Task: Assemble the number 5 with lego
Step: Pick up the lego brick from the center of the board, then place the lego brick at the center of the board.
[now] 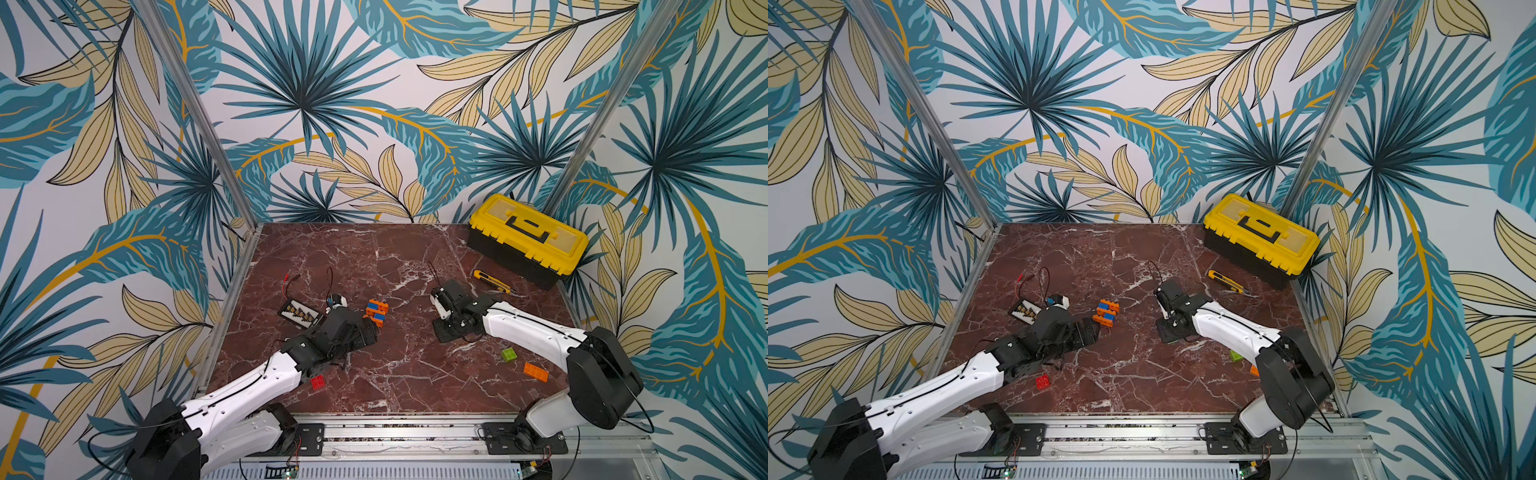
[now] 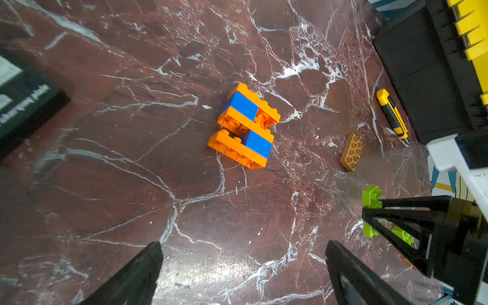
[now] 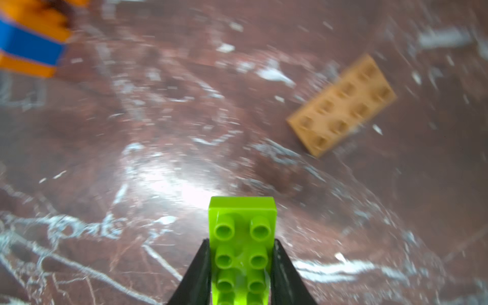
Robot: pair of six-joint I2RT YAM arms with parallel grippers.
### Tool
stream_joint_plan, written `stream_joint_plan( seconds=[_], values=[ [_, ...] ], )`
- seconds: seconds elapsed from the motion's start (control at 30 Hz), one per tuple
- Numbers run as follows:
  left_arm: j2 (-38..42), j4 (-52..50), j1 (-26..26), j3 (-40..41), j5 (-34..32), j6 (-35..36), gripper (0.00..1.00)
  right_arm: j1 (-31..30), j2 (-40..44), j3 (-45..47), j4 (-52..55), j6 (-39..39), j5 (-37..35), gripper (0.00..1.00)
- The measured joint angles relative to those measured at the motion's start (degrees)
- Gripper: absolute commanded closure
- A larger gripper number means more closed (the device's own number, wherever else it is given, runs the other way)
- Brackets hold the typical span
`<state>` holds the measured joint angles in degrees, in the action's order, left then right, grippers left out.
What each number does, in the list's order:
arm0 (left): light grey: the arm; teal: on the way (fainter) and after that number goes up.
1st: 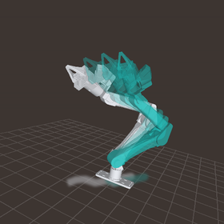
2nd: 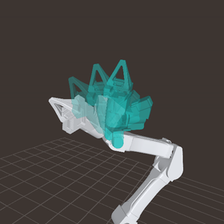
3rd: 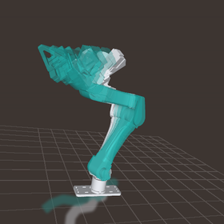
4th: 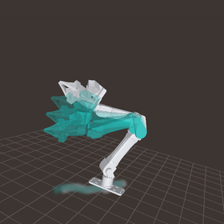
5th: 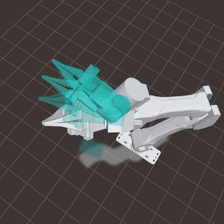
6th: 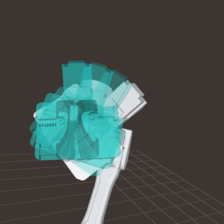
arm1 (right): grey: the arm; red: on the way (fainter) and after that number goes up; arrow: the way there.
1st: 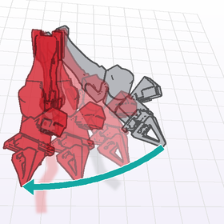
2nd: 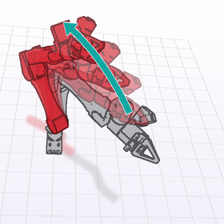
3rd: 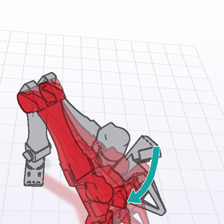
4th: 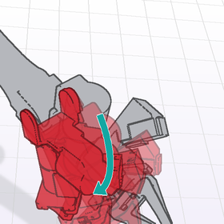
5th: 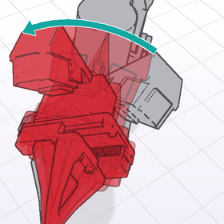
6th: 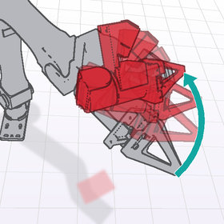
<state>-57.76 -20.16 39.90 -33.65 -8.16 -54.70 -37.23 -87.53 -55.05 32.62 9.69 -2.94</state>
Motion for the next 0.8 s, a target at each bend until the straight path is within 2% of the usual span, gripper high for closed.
stream_joint_plan(
  seconds=[0.23, 0.47, 0.8],
  values=[
    [4.1, -1.6, -1.3, 2.0, -0.7, -1.5, 0.00, -6.2, -2.3, -1.4, -2.4, -8.5, 1.3, 0.76],
    [5.8, -4.4, -1.4, 2.4, -2.2, -2.6, 0.00, -9.5, -6.2, -2.9, -2.9, -16.3, 5.9, 0.76],
    [7.0, -6.7, -2.3, 3.0, -3.5, -4.2, 0.00, -11.5, -12.3, -7.4, 0.3, -33.7, 10.7, 0.76]
  ],
)
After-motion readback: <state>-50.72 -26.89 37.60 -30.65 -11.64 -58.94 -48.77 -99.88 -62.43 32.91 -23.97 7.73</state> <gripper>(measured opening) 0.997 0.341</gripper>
